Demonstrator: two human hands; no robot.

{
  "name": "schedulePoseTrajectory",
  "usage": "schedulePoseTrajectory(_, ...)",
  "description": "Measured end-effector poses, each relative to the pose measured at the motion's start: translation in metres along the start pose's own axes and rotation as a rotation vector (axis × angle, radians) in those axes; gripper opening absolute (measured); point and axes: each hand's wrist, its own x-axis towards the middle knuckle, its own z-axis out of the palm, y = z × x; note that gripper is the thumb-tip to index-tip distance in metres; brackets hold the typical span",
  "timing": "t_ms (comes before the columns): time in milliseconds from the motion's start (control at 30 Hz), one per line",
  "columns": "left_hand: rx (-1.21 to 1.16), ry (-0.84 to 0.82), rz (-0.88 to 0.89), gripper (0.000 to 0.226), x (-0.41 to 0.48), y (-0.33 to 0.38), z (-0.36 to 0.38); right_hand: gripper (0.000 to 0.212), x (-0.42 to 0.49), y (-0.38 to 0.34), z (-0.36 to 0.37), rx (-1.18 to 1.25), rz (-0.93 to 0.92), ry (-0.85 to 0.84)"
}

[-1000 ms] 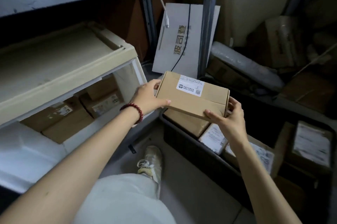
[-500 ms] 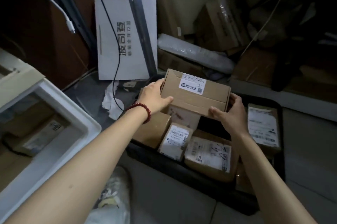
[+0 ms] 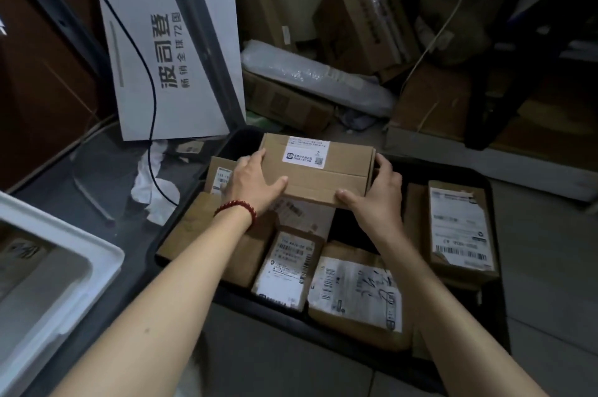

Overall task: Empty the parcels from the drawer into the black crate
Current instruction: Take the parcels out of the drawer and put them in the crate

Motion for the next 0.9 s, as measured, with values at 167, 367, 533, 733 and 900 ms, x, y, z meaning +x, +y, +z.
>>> schedulePoseTrajectory(167, -0.019, 0.033, -0.105, 0.072, 0.009, -0.032, -0.02, 0.094, -0.004, -0.02, 0.04, 0.005, -0.036, -0.106)
schedulePoseTrajectory(367, 0.011, -0.078, -0.102, 0.066, 0.009, -0.073, -0.027, 0.085, -0.003, -0.029, 0.08, -0.021, -0.046, -0.126)
schedulePoseTrajectory(533, -0.013, -0.113, -0.077, 0.066, 0.021, -0.082, -0.024, 0.079, -0.004, -0.025, 0.094, 0.008, -0.036, -0.038)
schedulePoseTrajectory(733, -0.042, -0.096, -0.056, 0.067, 0.035, -0.08, -0.012, 0.081, -0.006, -0.015, 0.105, 0.025, 0.009, 0.021)
schedulePoseTrajectory(900, 0.104, -0.026, -0.165, 0.068, 0.029, -0.093, -0.011, 0.073, -0.013, -0.013, 0.118, -0.005, -0.021, -0.065)
